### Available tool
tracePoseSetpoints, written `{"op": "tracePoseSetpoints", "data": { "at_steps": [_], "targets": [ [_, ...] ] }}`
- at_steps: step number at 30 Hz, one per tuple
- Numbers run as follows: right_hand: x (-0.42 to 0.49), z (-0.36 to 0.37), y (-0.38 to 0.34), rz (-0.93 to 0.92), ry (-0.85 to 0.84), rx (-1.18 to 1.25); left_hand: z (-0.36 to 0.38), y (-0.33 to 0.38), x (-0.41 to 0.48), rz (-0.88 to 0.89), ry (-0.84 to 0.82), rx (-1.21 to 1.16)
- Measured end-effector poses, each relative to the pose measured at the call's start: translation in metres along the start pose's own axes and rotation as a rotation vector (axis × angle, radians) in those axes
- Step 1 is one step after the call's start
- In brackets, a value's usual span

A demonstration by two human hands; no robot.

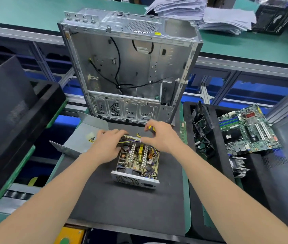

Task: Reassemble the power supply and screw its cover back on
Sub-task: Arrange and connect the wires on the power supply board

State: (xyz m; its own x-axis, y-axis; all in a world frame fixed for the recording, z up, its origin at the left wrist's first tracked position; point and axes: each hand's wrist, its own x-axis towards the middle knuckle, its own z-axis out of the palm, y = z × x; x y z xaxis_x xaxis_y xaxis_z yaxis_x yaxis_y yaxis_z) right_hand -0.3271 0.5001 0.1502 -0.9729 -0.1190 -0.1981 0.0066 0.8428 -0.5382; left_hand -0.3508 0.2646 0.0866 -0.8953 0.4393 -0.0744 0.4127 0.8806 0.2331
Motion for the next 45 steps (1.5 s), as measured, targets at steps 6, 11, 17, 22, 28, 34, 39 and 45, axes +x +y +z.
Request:
{"op": "tracePoseSetpoints", "data": {
  "at_steps": [6, 11, 17, 22, 28, 34, 39, 45],
  "targets": [
    [0.012, 0.022, -0.013, 0.092, 0.007, -0.338, 0.003, -0.012, 0.006, 0.029, 0.006, 0.058],
    [0.007, 0.024, -0.008, -0.079, 0.041, -0.302, -0.028, -0.011, 0.015, 0.048, 0.047, 0.249],
    [-0.002, 0.014, 0.01, -0.054, 0.121, -0.028, -0.066, 0.01, 0.033, 0.452, 0.359, 0.225],
    [-0.016, -0.006, 0.038, 0.051, 0.147, 0.091, -0.063, 0.041, 0.04, 0.845, 0.453, 0.121],
    [-0.022, -0.017, 0.069, 0.159, 0.153, 0.158, -0.024, 0.048, 0.041, 0.54, 0.1, -0.071],
    [0.0, -0.013, 0.062, 0.067, 0.131, 0.142, 0.011, 0.076, 0.048, 0.32, -0.056, 0.083],
    [0.017, -0.014, 0.052, -0.041, 0.038, 0.131, 0.018, 0.086, 0.046, 0.24, 0.064, 0.156],
    [0.043, -0.013, 0.044, -0.058, -0.045, -0.038, 0.027, 0.094, 0.049, 0.163, 0.171, 0.251]
  ]
}}
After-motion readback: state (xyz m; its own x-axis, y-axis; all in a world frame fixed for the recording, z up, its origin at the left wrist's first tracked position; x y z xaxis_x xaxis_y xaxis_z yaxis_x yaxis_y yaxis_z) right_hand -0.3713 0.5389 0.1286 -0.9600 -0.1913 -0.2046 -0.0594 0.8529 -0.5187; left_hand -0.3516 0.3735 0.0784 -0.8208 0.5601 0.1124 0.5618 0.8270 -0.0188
